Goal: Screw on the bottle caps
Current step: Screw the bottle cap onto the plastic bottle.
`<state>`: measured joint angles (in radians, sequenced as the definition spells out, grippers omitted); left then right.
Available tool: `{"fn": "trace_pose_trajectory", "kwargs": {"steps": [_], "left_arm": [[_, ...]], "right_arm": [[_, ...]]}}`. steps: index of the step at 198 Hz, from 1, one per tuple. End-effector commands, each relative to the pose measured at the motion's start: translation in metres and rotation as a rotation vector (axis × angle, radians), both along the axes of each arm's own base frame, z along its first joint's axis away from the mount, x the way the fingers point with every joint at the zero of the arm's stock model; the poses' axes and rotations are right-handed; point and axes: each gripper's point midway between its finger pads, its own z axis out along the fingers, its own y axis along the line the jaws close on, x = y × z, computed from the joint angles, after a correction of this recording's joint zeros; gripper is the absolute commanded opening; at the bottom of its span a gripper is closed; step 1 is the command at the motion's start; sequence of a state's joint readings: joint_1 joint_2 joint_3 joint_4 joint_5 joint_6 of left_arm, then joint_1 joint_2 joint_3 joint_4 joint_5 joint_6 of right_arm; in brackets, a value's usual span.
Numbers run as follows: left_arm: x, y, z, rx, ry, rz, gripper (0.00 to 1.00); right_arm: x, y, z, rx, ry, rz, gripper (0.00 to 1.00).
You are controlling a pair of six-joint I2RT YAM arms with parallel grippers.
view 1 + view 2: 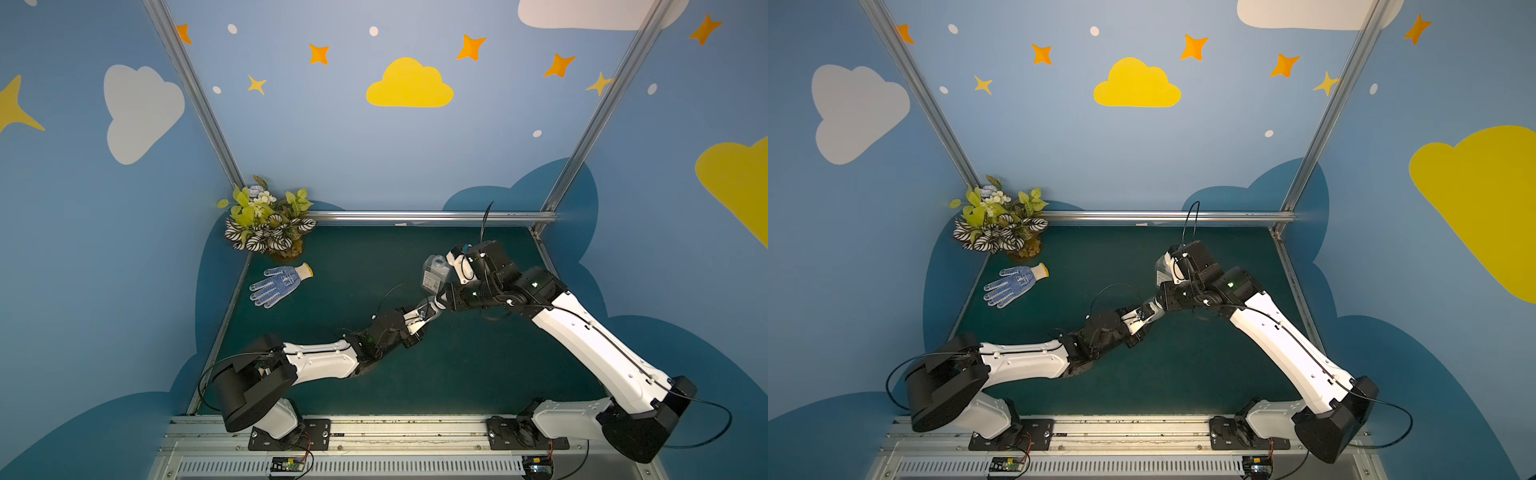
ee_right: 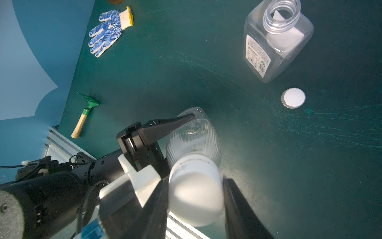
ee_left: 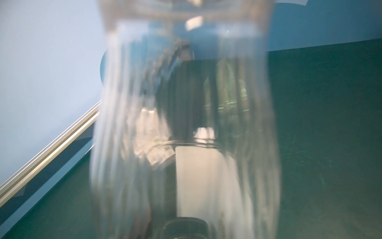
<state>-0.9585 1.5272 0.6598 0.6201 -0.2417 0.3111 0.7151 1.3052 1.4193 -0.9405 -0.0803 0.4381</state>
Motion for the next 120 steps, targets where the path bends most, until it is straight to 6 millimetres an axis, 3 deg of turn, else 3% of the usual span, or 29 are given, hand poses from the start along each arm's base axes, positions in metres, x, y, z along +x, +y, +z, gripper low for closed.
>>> {"fn": "trace_pose_trajectory", "kwargs": {"steps": [1, 41, 83, 120], "left_arm": [[0.003, -0.003, 0.025, -0.051, -0.047, 0.009, 0.29], [-0.009, -0.005, 0.034, -0.12, -0.044, -0.056, 0.29], [-0.023, -0.006, 0.041, -0.192, -0.014, -0.165, 0.3], [-0.033, -0.008, 0.04, -0.223, 0.029, -0.272, 0.3]], "right_arm": [[-0.004, 0.001, -0.003, -0.02, 0.023, 0.021, 0.36], [-0.016, 0.008, 0.004, 0.005, 0.03, 0.192, 0.35], [-0.032, 0.003, 0.007, -0.058, 0.03, 0.377, 0.35], [-0.038, -0.006, 0.02, -0.096, -0.068, 0.482, 0.37]]}}
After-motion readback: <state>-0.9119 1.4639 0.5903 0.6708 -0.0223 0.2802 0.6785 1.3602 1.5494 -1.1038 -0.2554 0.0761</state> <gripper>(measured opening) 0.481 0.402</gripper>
